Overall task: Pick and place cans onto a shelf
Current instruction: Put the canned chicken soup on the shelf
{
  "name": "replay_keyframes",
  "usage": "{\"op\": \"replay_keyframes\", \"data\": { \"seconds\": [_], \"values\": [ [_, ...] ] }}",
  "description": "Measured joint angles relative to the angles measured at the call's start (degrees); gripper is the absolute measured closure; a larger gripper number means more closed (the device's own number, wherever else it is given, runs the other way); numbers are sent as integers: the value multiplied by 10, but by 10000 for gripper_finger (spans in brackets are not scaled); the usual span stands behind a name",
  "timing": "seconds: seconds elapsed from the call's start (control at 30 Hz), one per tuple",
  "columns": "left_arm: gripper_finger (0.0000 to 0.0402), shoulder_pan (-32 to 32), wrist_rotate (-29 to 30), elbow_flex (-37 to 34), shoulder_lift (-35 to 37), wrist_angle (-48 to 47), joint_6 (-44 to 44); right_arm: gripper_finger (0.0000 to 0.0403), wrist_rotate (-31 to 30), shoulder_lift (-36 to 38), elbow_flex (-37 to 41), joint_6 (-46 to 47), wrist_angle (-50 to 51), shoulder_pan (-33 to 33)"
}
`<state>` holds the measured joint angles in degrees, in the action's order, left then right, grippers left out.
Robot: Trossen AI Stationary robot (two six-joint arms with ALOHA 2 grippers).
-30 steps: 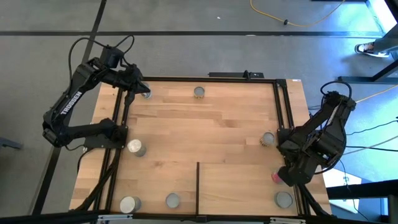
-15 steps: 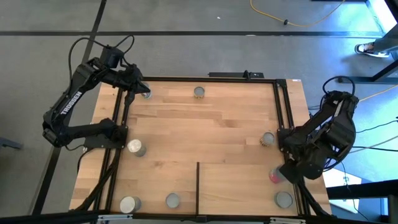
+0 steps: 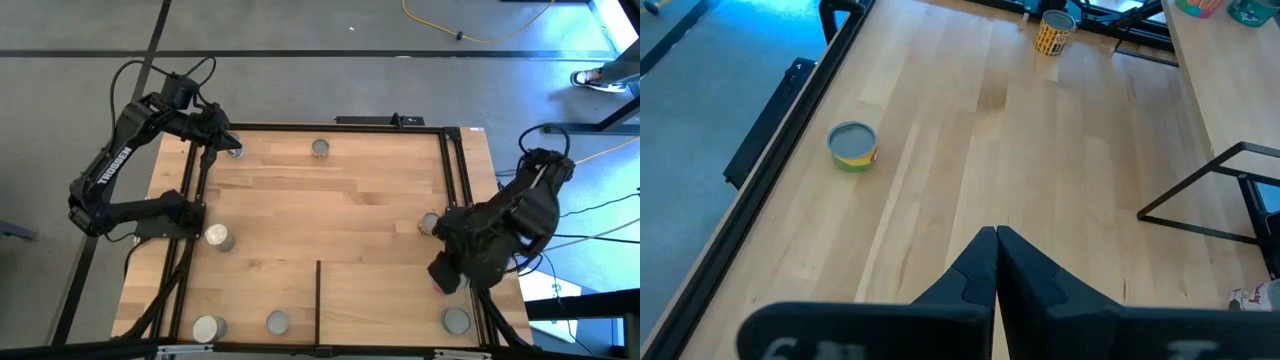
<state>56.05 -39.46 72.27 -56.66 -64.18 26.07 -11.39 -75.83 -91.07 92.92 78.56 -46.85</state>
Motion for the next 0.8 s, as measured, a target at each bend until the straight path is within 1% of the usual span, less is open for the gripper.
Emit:
{"op": "replay_keyframes", "data": {
  "seconds": [0.1,0.27,0.33,0.4,0.53,0.67,0.8],
  "values": [
    [401,0,0,0,0,0,0,348,32,-25,0,-26,2,15],
    [401,0,0,0,0,0,0,395,58,-59,1,-79,12,35],
    [401,0,0,0,0,0,0,396,62,-68,1,-89,12,42],
    [401,0,0,0,0,0,0,396,80,-76,1,-90,15,49],
    [401,0,0,0,0,0,0,399,140,-91,1,-90,42,61],
    [401,0,0,0,0,0,0,399,185,-97,1,-87,69,67],
    [401,0,0,0,0,0,0,400,194,-97,1,-72,75,67]
  ]
}}
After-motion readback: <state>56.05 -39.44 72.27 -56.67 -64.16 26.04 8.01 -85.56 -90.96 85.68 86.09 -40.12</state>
